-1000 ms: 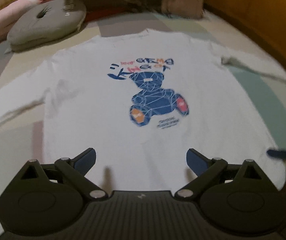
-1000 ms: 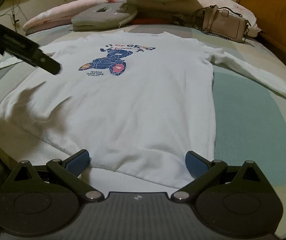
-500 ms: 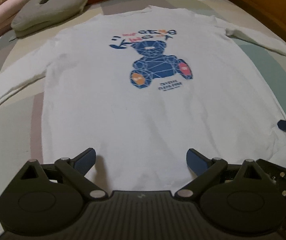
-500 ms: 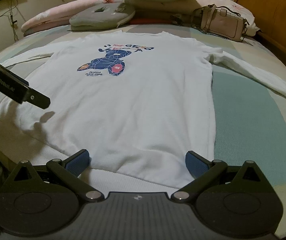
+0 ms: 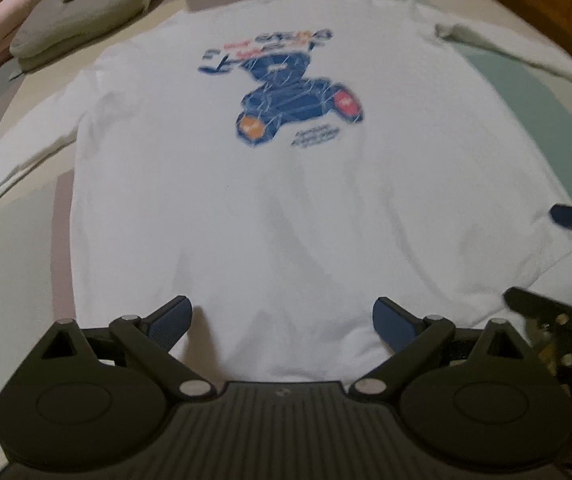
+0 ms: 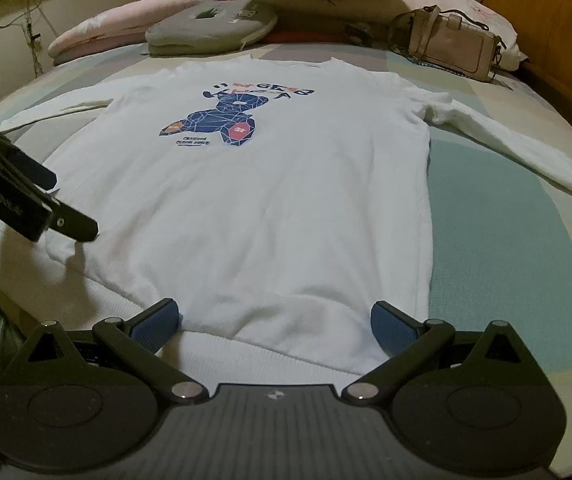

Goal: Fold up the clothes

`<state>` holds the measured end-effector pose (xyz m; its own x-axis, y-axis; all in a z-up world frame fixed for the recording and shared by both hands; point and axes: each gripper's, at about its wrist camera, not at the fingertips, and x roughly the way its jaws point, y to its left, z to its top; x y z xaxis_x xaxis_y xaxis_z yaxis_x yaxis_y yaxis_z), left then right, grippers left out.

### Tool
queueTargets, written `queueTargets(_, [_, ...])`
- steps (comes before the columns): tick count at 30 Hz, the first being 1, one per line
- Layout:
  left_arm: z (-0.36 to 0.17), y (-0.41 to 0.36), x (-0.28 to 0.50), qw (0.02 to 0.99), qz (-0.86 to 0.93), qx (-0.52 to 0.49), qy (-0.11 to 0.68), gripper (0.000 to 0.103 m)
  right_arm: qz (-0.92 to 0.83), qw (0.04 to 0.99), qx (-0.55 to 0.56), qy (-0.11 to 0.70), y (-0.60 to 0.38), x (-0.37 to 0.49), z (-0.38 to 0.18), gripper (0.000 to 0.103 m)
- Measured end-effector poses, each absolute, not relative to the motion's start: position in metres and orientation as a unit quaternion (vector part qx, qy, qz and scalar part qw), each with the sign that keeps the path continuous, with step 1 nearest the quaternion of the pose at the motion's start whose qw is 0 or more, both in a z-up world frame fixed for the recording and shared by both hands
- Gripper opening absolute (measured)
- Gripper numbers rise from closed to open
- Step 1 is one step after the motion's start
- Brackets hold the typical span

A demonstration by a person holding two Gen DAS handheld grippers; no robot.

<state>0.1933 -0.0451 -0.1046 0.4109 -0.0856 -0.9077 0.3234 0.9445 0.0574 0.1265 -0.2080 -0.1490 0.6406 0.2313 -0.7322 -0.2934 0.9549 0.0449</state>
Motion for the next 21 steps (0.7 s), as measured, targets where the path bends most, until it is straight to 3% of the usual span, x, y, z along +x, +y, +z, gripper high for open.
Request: queueTargets(21, [-0.096,-0.024,0.201,0.845,-0.171,0.112,0.495,0.097,0.121,0.903,-0.036,0.411,-0.199,0.137,-0.148,0.103])
